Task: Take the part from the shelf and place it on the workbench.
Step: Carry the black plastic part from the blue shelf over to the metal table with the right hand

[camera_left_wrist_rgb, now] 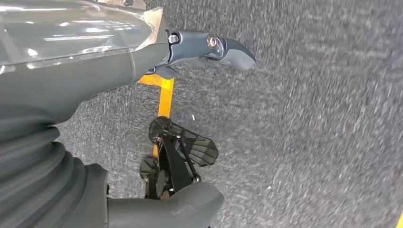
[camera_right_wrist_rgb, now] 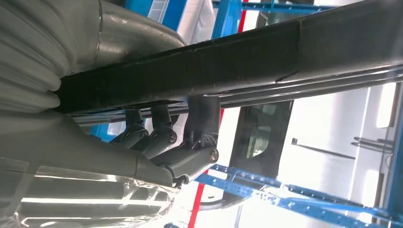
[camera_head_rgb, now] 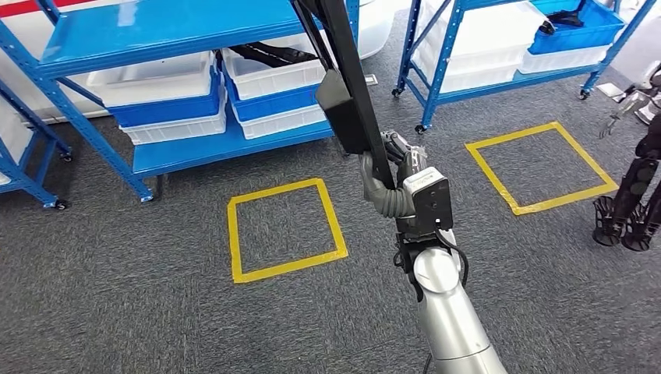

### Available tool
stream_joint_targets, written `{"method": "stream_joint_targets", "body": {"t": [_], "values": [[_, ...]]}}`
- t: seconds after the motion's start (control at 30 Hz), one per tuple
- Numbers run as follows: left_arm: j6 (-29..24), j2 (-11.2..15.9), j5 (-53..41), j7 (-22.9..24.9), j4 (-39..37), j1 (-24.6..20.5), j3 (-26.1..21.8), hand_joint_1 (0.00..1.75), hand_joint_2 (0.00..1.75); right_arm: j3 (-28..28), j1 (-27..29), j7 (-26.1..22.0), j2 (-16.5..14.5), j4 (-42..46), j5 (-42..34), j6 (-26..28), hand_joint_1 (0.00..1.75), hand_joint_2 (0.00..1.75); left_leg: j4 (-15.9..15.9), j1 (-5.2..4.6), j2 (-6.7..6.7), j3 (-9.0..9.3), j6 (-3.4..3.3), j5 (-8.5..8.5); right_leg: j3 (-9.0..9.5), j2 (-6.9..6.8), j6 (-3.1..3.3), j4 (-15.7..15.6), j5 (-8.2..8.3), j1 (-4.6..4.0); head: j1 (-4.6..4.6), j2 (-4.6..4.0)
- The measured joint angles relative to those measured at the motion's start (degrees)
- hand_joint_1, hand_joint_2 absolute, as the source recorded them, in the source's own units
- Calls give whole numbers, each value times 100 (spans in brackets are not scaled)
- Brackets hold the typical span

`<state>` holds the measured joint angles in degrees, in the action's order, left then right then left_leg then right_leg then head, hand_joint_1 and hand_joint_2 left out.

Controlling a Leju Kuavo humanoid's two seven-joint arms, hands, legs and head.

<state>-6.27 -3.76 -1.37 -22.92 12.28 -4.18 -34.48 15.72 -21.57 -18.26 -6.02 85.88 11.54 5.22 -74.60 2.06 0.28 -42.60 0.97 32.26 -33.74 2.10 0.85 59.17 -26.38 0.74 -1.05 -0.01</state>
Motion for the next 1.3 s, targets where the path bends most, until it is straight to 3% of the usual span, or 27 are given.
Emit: {"method": "stream_joint_targets", "body": {"t": [0.03, 0.07, 0.17, 0.2, 0.23, 0.27, 0.33, 0.4, 0.47, 0.5, 0.53, 0.57, 0.63, 0.7, 0.77, 0.83, 0.9, 0.97, 1.0, 1.03, 1.1, 1.13, 1.2, 1.23, 1.3], "values": [[0, -1, -1, -1, 0, 6, -7, 0, 175, -2, 13, 1, -2, -1, 0, -1, 175, 175, 79, -27, -19, 69, -58, -74, -9, 75, 13, 0, 12, -33, 2, 1], [-2, -2, -1, -2, 0, 8, -14, 0, 175, -3, 19, 2, -4, 0, 1, -1, 175, 175, 374, -58, -72, 248, -137, -223, -12, 149, 22, -1, 24, -62, 1, 0], [-23, 27, -9, -4, 2, 13, -33, 0, 175, -6, 13, 6, -22, 1, -1, -5, 175, 175, 1372, -164, -501, 820, -433, -544, -29, 336, 6, -2, 58, -62, 27, 0], [-31, 35, -13, -4, 3, 14, -36, 0, 175, -7, 13, 10, -32, 1, -3, -7, 175, 175, 1495, -197, -578, 886, -493, -560, -43, 394, -20, -5, 73, -34, 30, 1], [-36, 36, -16, -3, 3, 16, -40, 0, 175, -8, 14, 14, -42, 1, -7, -9, 175, 175, 1525, -222, -541, 904, -515, -574, -59, 455, -56, -17, 95, -24, 26, 1], [-39, 35, -16, -3, 5, 15, -44, 0, 175, -9, 18, 19, -51, 3, -10, -11, 175, 175, 1590, -231, -459, 931, -519, -607, -81, 505, -89, -33, 117, -13, 15, 1], [-40, 25, -15, -1, 7, 16, -57, 0, 175, -11, 14, 23, -52, 8, -14, -13, 175, 175, 1753, -203, -287, 993, -486, -696, -170, 347, -126, 60, 67, -51, 21, 1], [-42, 5, -14, 1, 5, 29, -69, 0, 175, -12, 7, 27, -49, 9, 1, -13, 175, 175, 1859, -168, -104, 1015, -448, -756, -419, 26, -118, 554, -201, -48, 44, 1], [-43, -12, -15, 2, 2, 41, -75, 0, 175, -12, 33, 36, -41, 7, 42, -3, 175, 175, 1865, -152, 73, 983, -434, -768, -732, -111, -159, 1244, -496, 11, 57, 1], [-44, -24, -15, 3, 1, 43, -76, 0, 175, -13, 59, 40, -32, 7, 76, 12, 175, 175, 1863, -140, 161, 967, -418, -775, -792, -139, -213, 1416, -550, 48, 60, 1], [-46, -35, -17, 4, 0, 43, -77, 0, 175, -15, 83, 45, -20, 9, 136, 46, 175, 175, 1857, -122, 244, 951, -392, -782, -734, -169, -289, 1366, -521, 84, 60, 1], [-48, -45, -26, 9, 0, 42, -77, 0, 175, -16, 104, 50, -11, 18, 235, 105, 175, 175, 1843, -99, 322, 938, -357, -784, -555, -220, -377, 1087, -421, 121, 60, 1], [-50, -50, -58, 31, 2, 38, -76, 0, 175, -14, 143, 54, -3, 80, 579, 327, 175, 175, 1763, -80, 459, 908, -248, -754, -74, -461, -503, 303, -222, 162, 72, 1], [-60, -47, -106, 60, 5, 33, -75, 0, 175, -16, 222, 55, -2, 216, 1104, 683, 175, 175, 1689, -87, 564, 893, -134, -717, 132, -585, -451, -58, -149, 149, 67, 1], [-75, -57, -153, 86, 5, 25, -75, 0, 175, -26, 346, 58, 7, 385, 1640, 1049, 175, 175, 1690, -65, 655, 909, -57, -724, 90, -470, -322, -36, -122, 123, 51, 0], [-83, -65, -187, 110, 4, 17, -74, 0, 175, -41, 457, 66, 13, 540, 2062, 1316, 175, 175, 1589, -14, 502, 878, 15, -605, 64, -347, -229, -38, -77, 136, 46, 0], [-89, -64, -215, 129, 4, 24, -74, 0, 175, -56, 520, 81, -1, 654, 2426, 1532, 175, 175, 1100, 10, 169, 688, 48, -225, 39, -224, -151, -46, -29, 142, 25, 0], [-96, -63, -252, 151, 4, 33, -74, 0, 175, -71, 595, 131, -15, 746, 2964, 1855, 175, 175, 343, 2, 8, 383, 27, 169, 2, -95, -95, -44, 6, 95, 10, -1], [-97, -63, -280, 164, 4, 34, -75, 0, 175, -82, 653, 182, -18, 804, 3334, 2065, 175, 175, 106, -2, -13, 290, 5, 244, -15, -23, -77, -43, 20, 67, 8, -1], [-93, -64, -313, 174, 4, 33, -74, 0, 175, -94, 719, 246, -18, 872, 3709, 2267, 175, 175, 68, -9, -25, 295, -29, 213, -27, 50, -63, -42, 34, 42, 9, -1], [-84, -65, -395, 195, 4, 27, -74, 0, 175, -115, 838, 412, -18, 1034, 4405, 2608, 175, 175, 632, -41, -117, 630, -146, -101, -35, 201, -56, -43, 62, 4, 8, -1], [-81, -51, -430, 207, 5, 20, -73, 0, 175, -123, 891, 493, -18, 1121, 4688, 2744, 175, 175, 1019, -58, -258, 850, -230, -233, -39, 267, -63, -44, 77, 1, 15, -1], [-78, -35, -484, 236, 7, 5, -70, 0, 175, -142, 982, 612, -15, 1281, 5079, 2943, 175, 175, 1517, -110, -449, 1122, -365, -357, -59, 384, -96, -47, 113, 12, 26, -1], [-76, -22, -503, 246, 9, -7, -69, 0, 175, -152, 1029, 650, -15, 1345, 5183, 3000, 175, 175, 1584, -138, -467, 1154, -406, -349, -75, 435, -124, -53, 135, 37, 29, 0], [-76, -21, -527, 256, 14, -38, -69, 0, 175, -174, 1116, 718, -11, 1449, 5348, 3062, 175, 175, 1682, -164, -320, 1185, -438, -421, -119, 498, -194, -70, 182, 43, 21, 0]]}}
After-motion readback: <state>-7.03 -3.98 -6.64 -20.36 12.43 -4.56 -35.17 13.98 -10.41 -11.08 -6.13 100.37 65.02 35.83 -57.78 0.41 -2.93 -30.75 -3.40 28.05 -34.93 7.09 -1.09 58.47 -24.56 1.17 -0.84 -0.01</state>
